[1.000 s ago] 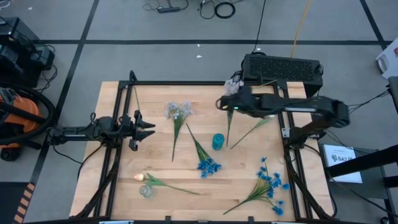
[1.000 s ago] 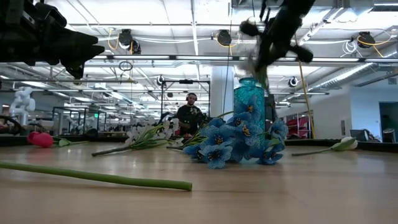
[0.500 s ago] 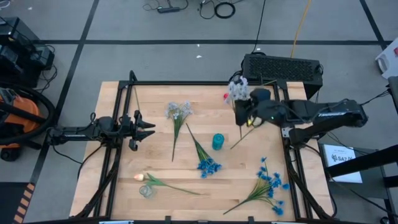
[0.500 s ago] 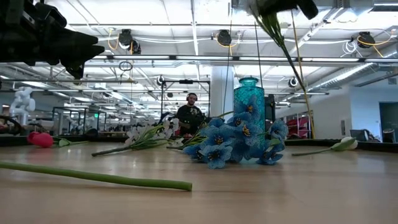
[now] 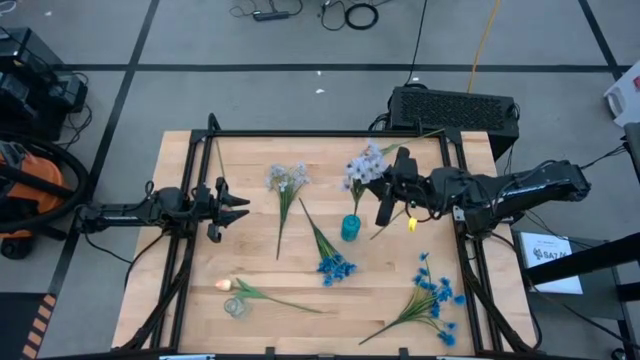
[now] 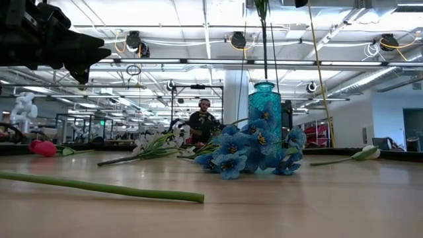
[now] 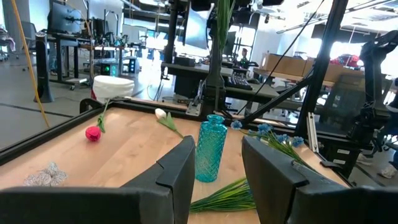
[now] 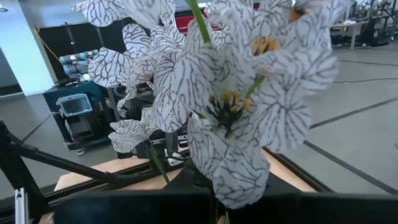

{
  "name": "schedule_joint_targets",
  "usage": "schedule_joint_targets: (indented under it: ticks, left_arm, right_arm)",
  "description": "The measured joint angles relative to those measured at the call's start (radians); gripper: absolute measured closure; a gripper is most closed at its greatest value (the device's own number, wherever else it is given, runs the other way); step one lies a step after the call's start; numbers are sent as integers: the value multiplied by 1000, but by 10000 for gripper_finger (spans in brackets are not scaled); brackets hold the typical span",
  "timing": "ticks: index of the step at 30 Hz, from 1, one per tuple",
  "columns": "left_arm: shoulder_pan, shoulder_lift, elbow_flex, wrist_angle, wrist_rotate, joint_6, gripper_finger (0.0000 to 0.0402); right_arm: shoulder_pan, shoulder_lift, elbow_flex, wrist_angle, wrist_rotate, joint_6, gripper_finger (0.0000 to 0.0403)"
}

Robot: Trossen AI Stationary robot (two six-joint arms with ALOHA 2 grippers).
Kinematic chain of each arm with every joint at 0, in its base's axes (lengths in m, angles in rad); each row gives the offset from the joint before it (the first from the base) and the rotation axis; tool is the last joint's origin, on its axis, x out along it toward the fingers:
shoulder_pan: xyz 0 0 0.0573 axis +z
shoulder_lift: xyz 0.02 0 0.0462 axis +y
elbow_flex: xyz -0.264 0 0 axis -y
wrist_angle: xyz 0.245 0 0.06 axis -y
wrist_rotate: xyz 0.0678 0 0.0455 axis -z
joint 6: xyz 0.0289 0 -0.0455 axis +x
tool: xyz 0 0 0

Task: Sort flowers into vase by color
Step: Put the right white flowers into the blue flower vase

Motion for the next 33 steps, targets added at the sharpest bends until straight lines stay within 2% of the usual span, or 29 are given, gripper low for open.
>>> schedule_joint_targets:
  ticks: [7, 21, 29, 33]
  left_arm:
    - [0, 0, 0, 0, 0, 0, 262]
    - [0, 0, 0, 0, 0, 0, 262]
    - [0, 0, 0, 0, 0, 0, 262]
    - [0, 0, 0, 0, 0, 0, 262]
  right_arm:
    - [6, -2, -20, 13, -24, -40, 399]
    - [6, -11, -271, 321, -23, -20, 399]
    - [6, -9, -424, 449, -26, 31, 399]
    - [5, 0, -453, 418, -27, 111, 381]
